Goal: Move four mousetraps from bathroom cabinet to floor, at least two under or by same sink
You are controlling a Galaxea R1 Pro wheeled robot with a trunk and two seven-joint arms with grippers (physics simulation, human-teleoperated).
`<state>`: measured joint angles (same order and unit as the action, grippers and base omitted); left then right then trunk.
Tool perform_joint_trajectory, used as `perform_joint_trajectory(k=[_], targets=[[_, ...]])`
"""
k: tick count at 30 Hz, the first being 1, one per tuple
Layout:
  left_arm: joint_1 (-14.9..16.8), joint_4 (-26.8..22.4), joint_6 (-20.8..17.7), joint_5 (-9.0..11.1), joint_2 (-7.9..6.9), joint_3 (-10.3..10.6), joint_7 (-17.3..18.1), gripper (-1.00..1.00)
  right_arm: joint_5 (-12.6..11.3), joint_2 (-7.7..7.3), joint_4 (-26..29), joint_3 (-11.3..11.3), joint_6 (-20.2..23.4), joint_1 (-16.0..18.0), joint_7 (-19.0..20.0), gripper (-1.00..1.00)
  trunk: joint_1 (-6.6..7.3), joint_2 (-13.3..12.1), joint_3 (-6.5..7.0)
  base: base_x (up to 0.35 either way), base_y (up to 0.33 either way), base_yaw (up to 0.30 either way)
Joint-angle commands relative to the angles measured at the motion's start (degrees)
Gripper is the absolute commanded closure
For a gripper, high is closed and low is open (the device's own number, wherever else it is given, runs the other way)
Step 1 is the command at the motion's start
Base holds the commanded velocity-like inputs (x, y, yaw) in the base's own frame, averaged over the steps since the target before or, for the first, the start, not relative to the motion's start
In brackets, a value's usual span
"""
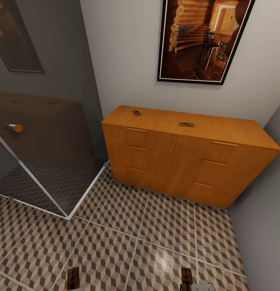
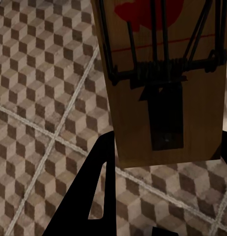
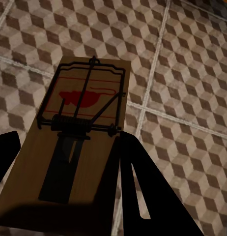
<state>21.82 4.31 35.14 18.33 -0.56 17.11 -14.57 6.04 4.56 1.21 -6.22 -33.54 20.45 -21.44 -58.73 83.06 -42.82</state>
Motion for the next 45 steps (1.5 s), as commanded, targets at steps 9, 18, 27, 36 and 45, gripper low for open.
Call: perform_joint_trajectory(k=[9,18,27,36,45], targets=[[0.1,0.2,0.2,0.0,0.03,0.5,-0.5,1.00,0.4,0.01,-0.1,-0.2,0.0,0.0,-0.3,1.00,0.00,0.0,-0.04,0.000,0.000,0.000],[0.1,0.2,0.2,0.0,0.03,0.5,-0.5,1.00,0.4,0.01,-0.1,-0.2,0.0,0.0,-0.3,1.00,0.00,0.0,-0.04,0.000,0.000,0.000],[0.1,0.2,0.2,0.0,0.03,0.5,-0.5,1.00,0.4,0.01,-0.1,-0.2,0.0,0.0,-0.3,1.00,0.00,0.0,-0.04,0.000,0.000,0.000],[0.1,0.2,0.2,0.0,0.03,0.5,-0.5,1.00,0.4,0.01,-0.1,-0.2,0.0,0.0,-0.3,1.00,0.00,0.0,-0.04,0.000,0.000,0.000],[0.1,0.2,0.2,0.0,0.03,0.5,-0.5,1.00,0.4,0.01,-0.1,-0.2,0.0,0.0,-0.3,1.00,0.00,0.0,-0.04,0.000,0.000,0.000]])
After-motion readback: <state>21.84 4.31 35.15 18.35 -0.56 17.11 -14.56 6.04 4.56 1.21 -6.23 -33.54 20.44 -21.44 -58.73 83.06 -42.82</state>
